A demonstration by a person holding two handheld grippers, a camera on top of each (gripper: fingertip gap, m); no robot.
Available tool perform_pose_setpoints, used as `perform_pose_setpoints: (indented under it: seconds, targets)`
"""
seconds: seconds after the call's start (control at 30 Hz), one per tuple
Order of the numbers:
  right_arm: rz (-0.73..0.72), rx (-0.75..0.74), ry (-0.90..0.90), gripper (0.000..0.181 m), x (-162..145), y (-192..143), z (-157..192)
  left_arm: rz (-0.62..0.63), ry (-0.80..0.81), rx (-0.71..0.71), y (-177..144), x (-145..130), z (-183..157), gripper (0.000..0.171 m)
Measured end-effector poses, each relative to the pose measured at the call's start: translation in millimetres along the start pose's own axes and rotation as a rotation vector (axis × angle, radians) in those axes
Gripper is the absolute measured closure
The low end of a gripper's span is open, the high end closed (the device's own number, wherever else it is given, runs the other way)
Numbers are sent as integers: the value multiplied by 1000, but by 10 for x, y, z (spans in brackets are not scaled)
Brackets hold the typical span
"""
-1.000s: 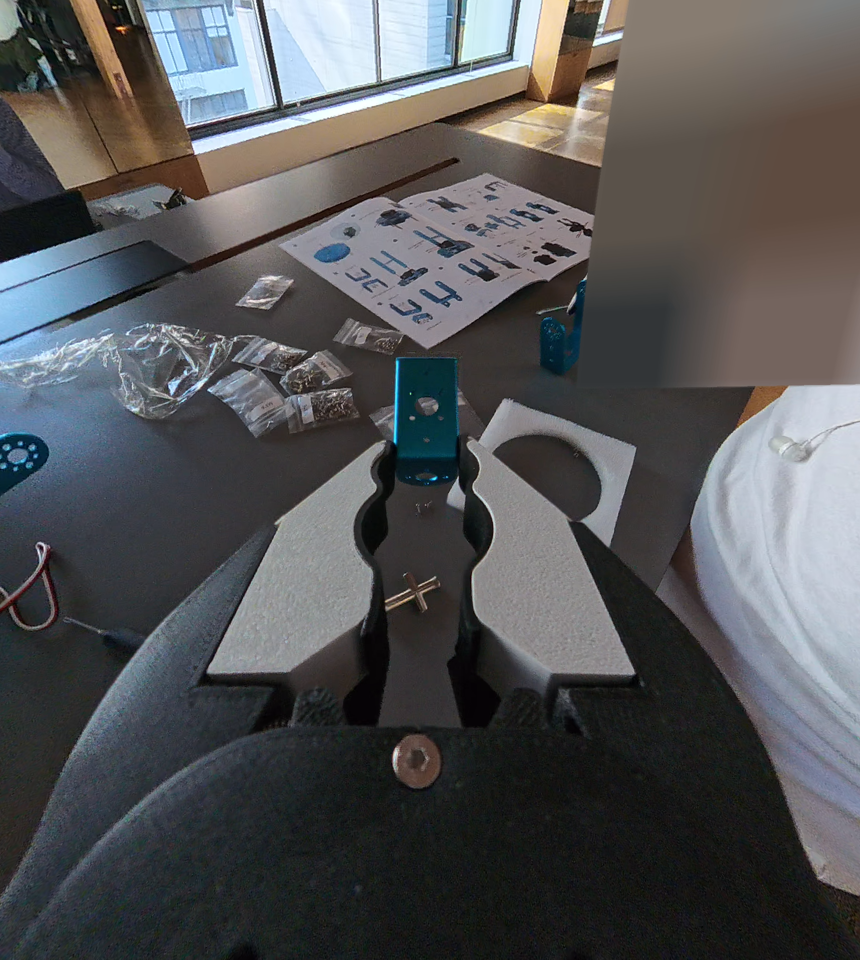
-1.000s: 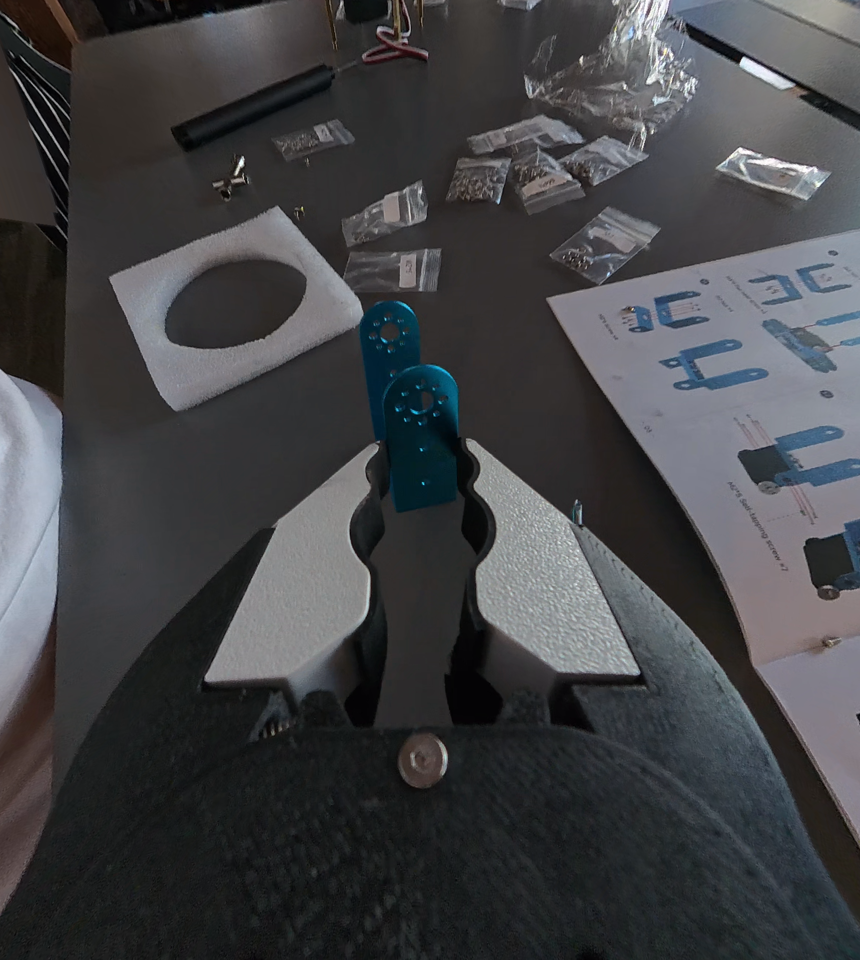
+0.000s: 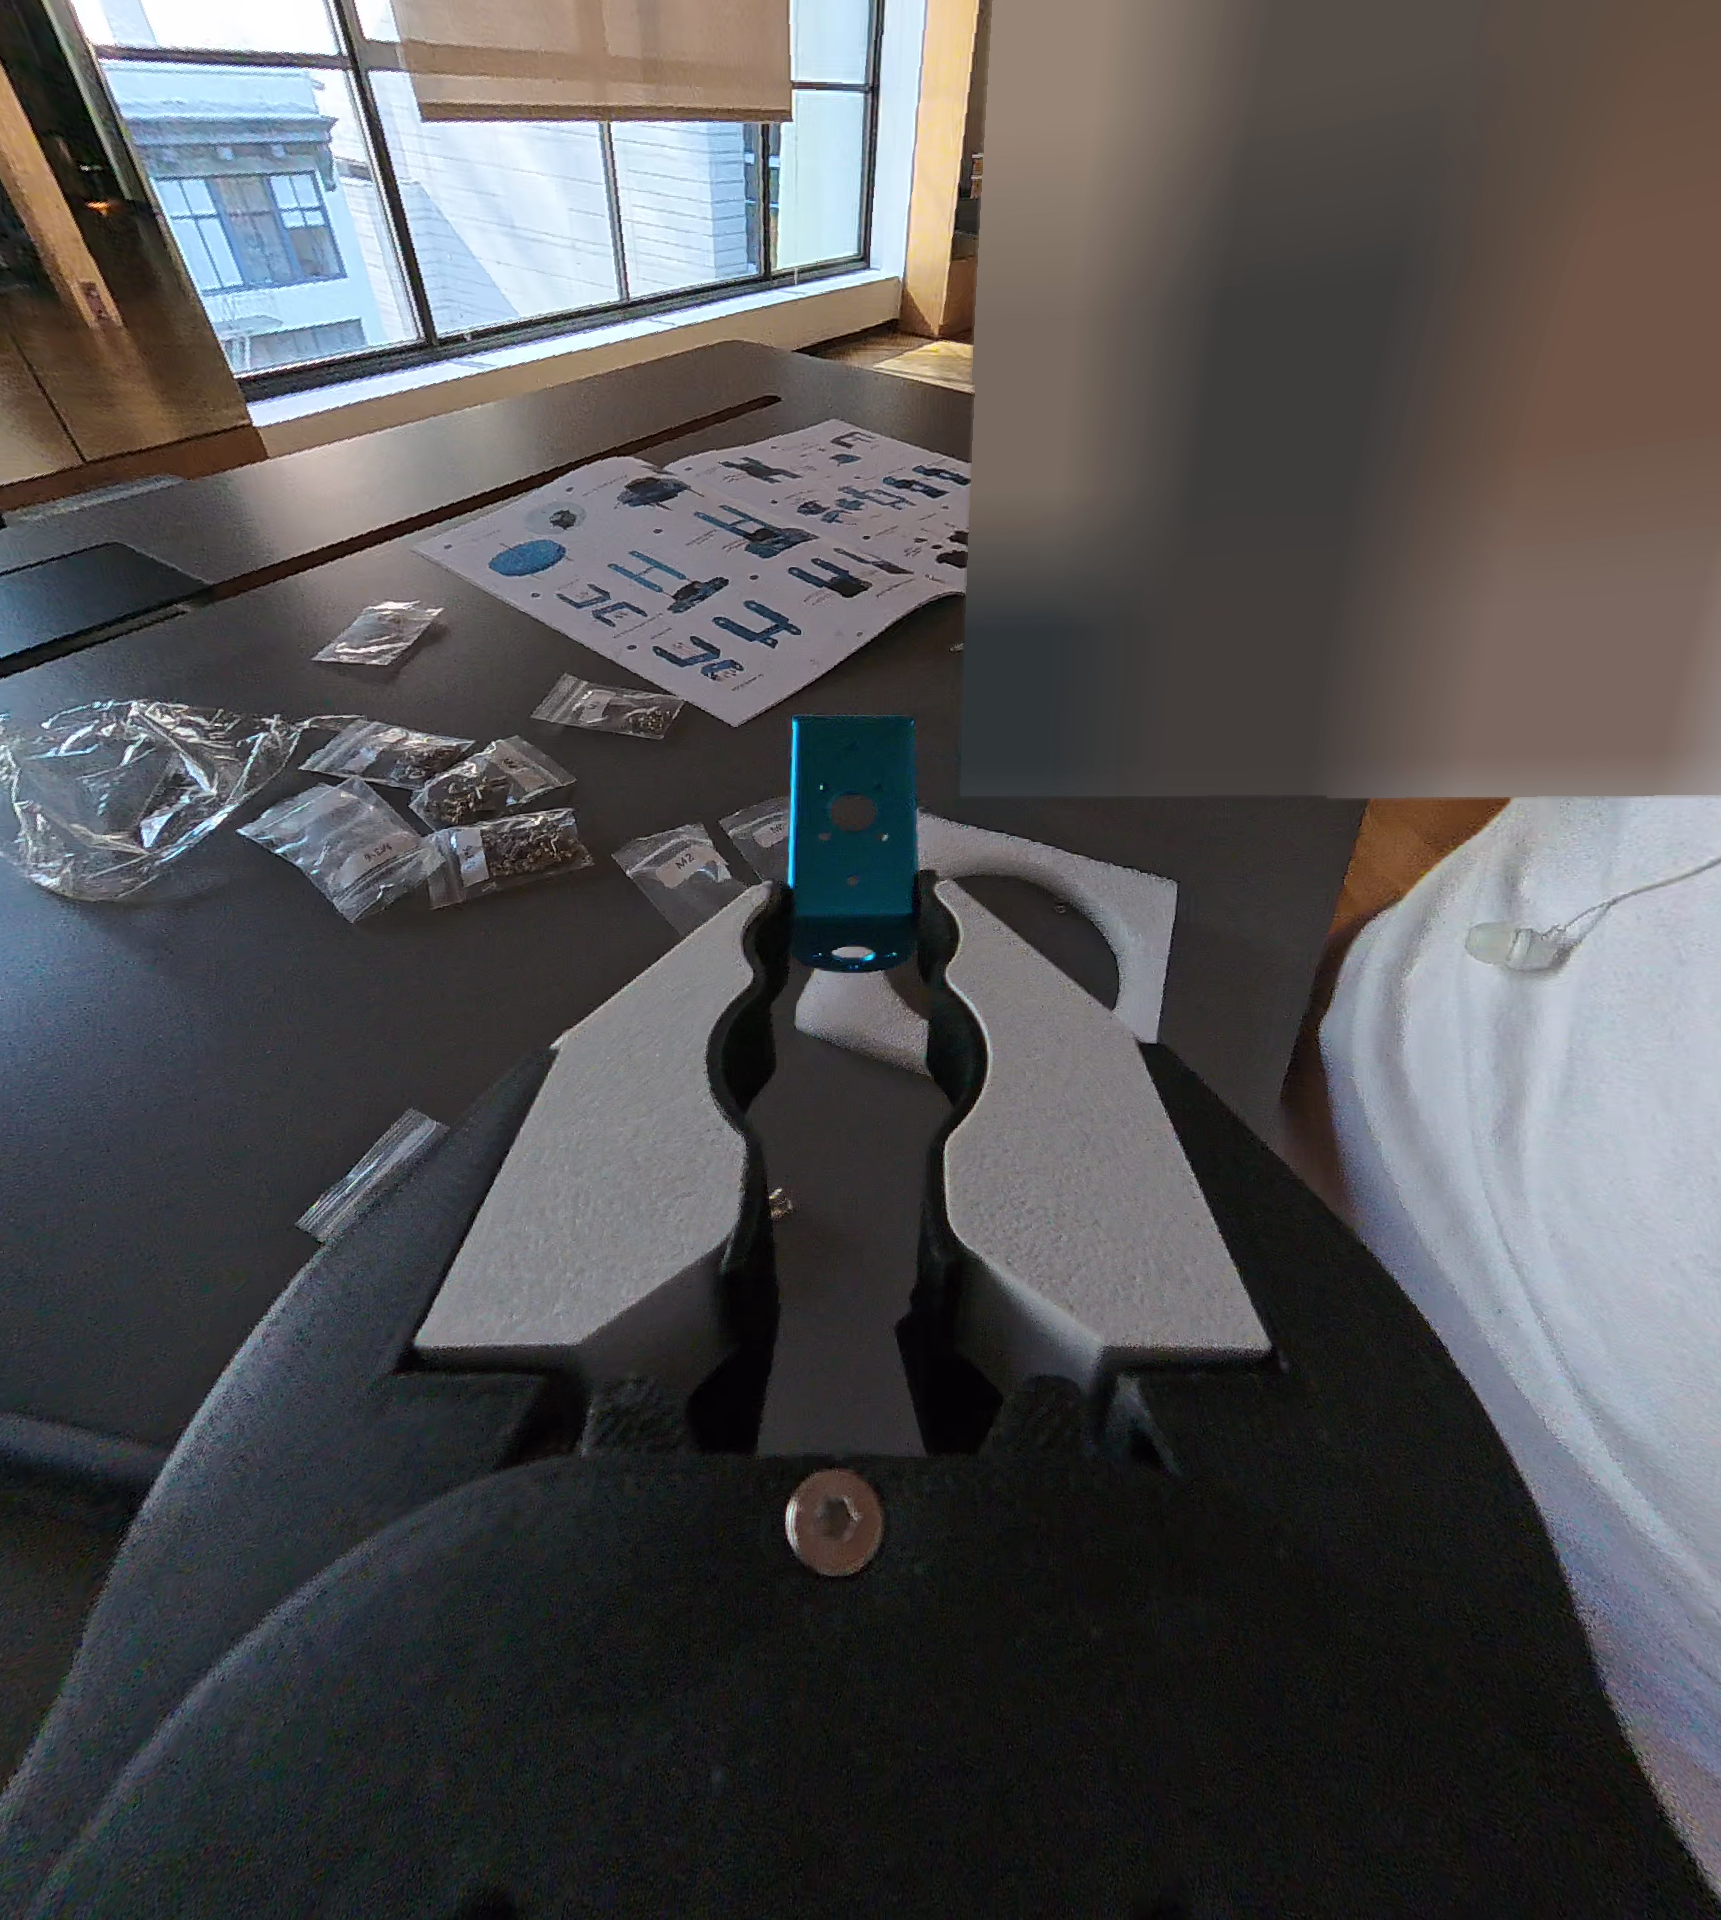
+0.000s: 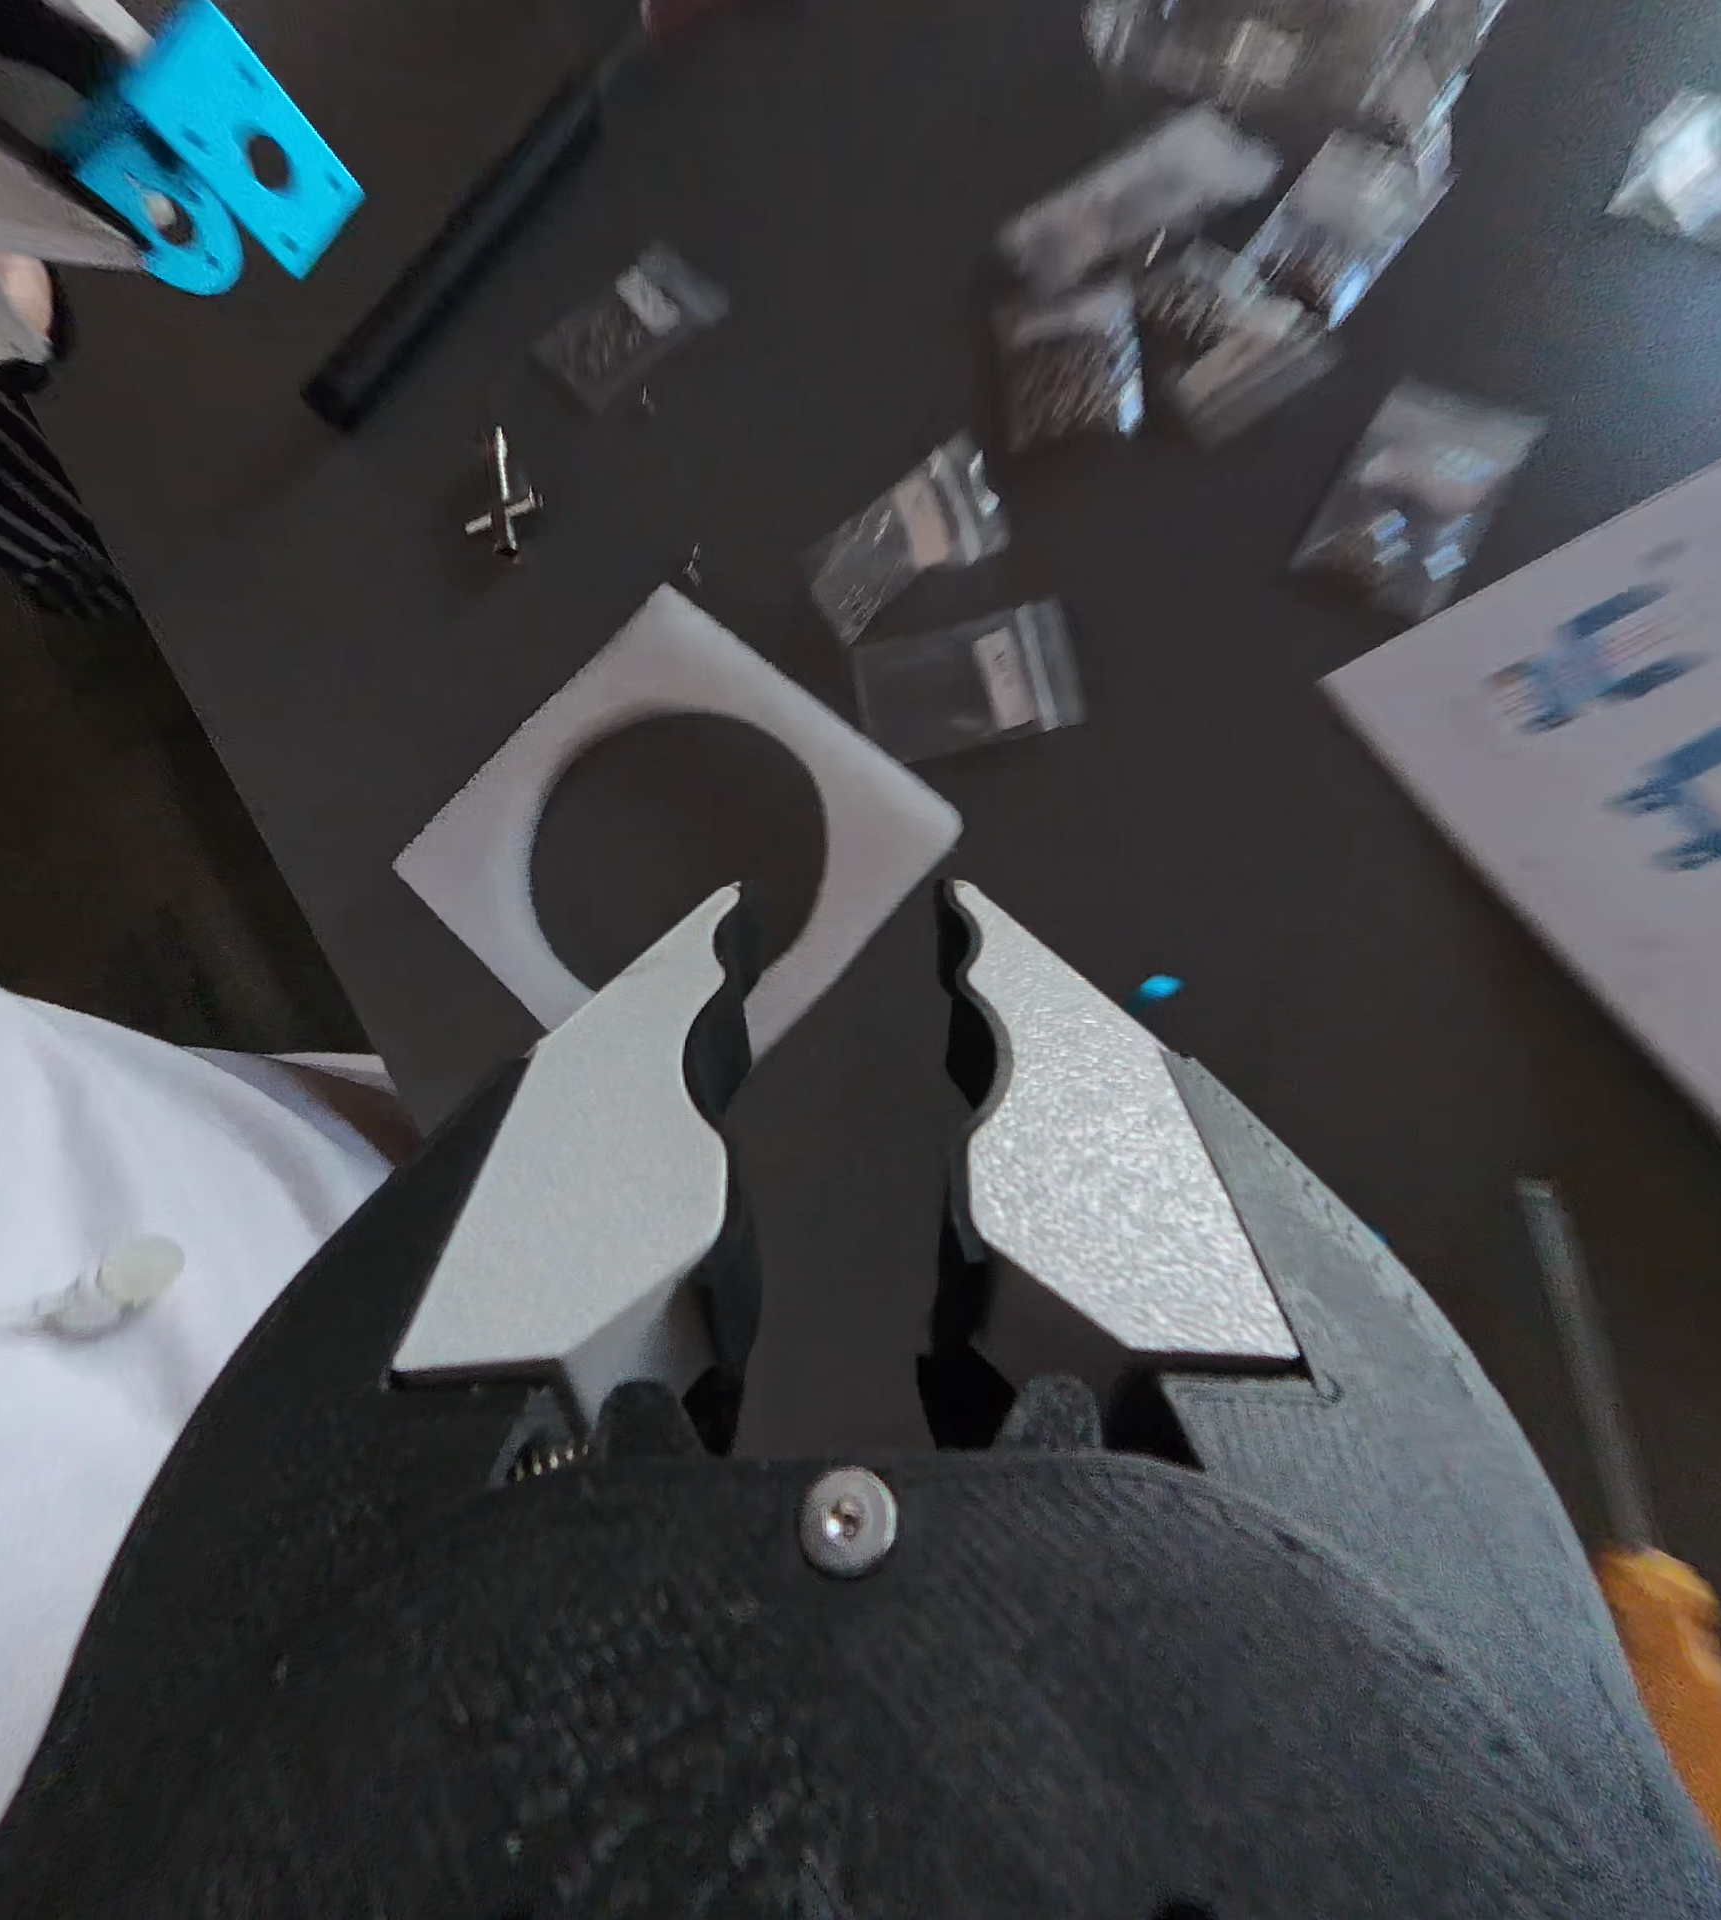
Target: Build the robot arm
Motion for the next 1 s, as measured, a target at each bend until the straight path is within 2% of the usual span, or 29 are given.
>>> perform_pose_setpoints:
  seconds: [0.1, 0.33, 0.4, 0.53, 0.63, 0.73, 0.8, 0.9, 1.0]
  targets:
    - [159, -10, 81, 142, -57, 361, 88, -17, 2, -43, -26, 2, 16, 149]
    - [271, -255, 125, 152, -118, 623, 189, -6, 21, -152, -257, -70, 158, 149]
    - [237, -261, 175, 163, -114, 656, 199, -3, 27, -191, -325, -115, 230, 149]
    - [151, -285, 272, 165, -32, 654, 197, -9, 60, -247, -424, -171, 381, 149]
    - [50, -296, 306, 166, 174, 397, 226, -22, 60, -284, -471, -148, 481, 149]
    - [-71, -359, 286, 166, 472, -130, 217, -42, 76, -310, -534, -109, 560, 149]
    - [-101, -433, 282, 166, 580, -506, 187, -39, 92, -309, -570, -94, 616, 149]
    - [-113, -512, 307, 166, 545, -886, 164, -31, 101, -295, -626, -77, 679, 149]
    - [-115, -519, 341, 166, 321, -1002, 219, -26, 107, -271, -695, -72, 702, 149]
Point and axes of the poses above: each gripper's, where its closed fingertips meet, y out along the fingers, x out of its top, z = x × y across the jaws, the point moved 10 cm from there along -y, back along the fingers, and after that the axes turned 3 degrees about y, right-handed, at the moved point
